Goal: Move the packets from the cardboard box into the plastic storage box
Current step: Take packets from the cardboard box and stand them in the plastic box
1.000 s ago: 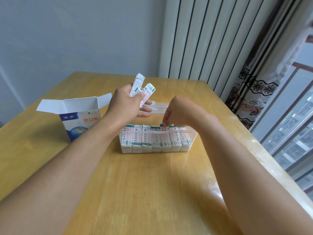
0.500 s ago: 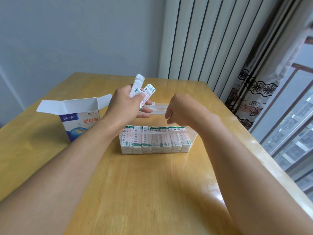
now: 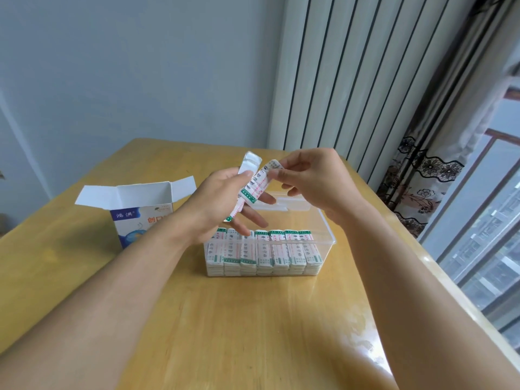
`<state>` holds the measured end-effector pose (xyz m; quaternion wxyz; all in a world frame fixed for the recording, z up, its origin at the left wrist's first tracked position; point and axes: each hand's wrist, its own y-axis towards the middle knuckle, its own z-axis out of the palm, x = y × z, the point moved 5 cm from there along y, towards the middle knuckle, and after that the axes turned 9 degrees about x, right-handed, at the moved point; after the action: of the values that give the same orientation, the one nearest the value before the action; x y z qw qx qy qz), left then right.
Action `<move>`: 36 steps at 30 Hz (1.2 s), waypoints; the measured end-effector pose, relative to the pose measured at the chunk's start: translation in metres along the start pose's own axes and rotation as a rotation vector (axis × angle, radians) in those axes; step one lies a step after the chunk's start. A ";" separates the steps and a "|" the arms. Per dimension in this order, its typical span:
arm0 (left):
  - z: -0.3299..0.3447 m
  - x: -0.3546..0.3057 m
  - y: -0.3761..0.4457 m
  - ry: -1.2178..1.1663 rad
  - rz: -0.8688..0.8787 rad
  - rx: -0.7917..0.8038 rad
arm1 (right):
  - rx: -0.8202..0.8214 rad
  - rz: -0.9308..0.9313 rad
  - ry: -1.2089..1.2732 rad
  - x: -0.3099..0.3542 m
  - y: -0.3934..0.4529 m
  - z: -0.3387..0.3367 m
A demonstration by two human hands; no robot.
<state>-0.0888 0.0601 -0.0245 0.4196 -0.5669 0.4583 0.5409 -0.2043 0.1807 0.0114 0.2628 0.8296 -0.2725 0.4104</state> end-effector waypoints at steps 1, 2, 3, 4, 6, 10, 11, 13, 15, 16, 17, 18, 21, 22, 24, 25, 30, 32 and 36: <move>0.001 0.001 0.000 -0.013 -0.010 0.004 | 0.001 -0.002 0.037 -0.001 -0.001 -0.002; 0.001 0.002 0.000 -0.026 -0.020 -0.004 | -0.004 -0.009 0.104 -0.001 -0.001 -0.006; 0.001 0.002 -0.001 -0.044 -0.028 -0.020 | -0.007 -0.015 0.189 -0.001 -0.002 -0.011; -0.001 0.001 -0.001 -0.061 -0.030 -0.043 | 0.004 -0.026 0.278 0.001 -0.001 -0.016; -0.004 0.002 -0.001 -0.070 -0.031 -0.084 | 0.079 -0.031 0.404 0.004 -0.003 -0.020; -0.007 0.001 0.000 -0.024 -0.004 -0.149 | 0.152 -0.030 0.337 0.008 -0.004 -0.006; -0.006 0.001 0.000 -0.034 0.002 -0.149 | 0.137 -0.029 0.287 0.007 -0.003 -0.002; -0.003 -0.001 0.000 -0.078 0.007 -0.143 | 0.112 -0.014 0.193 0.004 -0.001 0.006; -0.001 -0.001 -0.001 -0.105 0.007 -0.136 | 0.099 0.009 0.135 0.002 -0.001 0.009; -0.001 -0.001 -0.001 -0.102 0.007 -0.136 | 0.093 0.010 0.116 0.001 -0.001 0.009; -0.001 -0.001 -0.001 -0.092 0.006 -0.135 | 0.091 0.003 0.102 0.002 -0.002 0.009; -0.001 0.000 -0.001 -0.075 0.005 -0.135 | 0.089 -0.005 0.093 0.003 -0.002 0.010; -0.002 0.000 -0.001 -0.045 -0.005 -0.122 | 0.065 0.003 0.080 0.005 -0.005 0.010; -0.002 0.001 0.000 -0.053 -0.008 -0.115 | 0.054 0.013 0.071 0.004 -0.005 0.010; -0.004 0.000 0.000 -0.054 -0.004 -0.105 | 0.037 0.034 0.058 0.004 -0.005 0.009; -0.004 0.000 0.000 -0.031 0.006 -0.095 | 0.029 0.041 0.056 0.003 -0.004 0.008; -0.002 -0.008 -0.002 0.172 0.073 -0.081 | 0.051 0.045 0.101 0.002 -0.003 0.007; -0.001 -0.008 -0.001 0.211 0.091 -0.082 | 0.076 0.041 0.114 0.003 -0.005 0.009; -0.004 -0.003 0.003 0.221 0.115 -0.110 | 0.072 0.041 0.166 0.001 -0.003 0.009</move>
<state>-0.0909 0.0555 -0.0211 0.3033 -0.6180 0.5031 0.5225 -0.1967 0.1767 0.0068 0.2459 0.7961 -0.2516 0.4924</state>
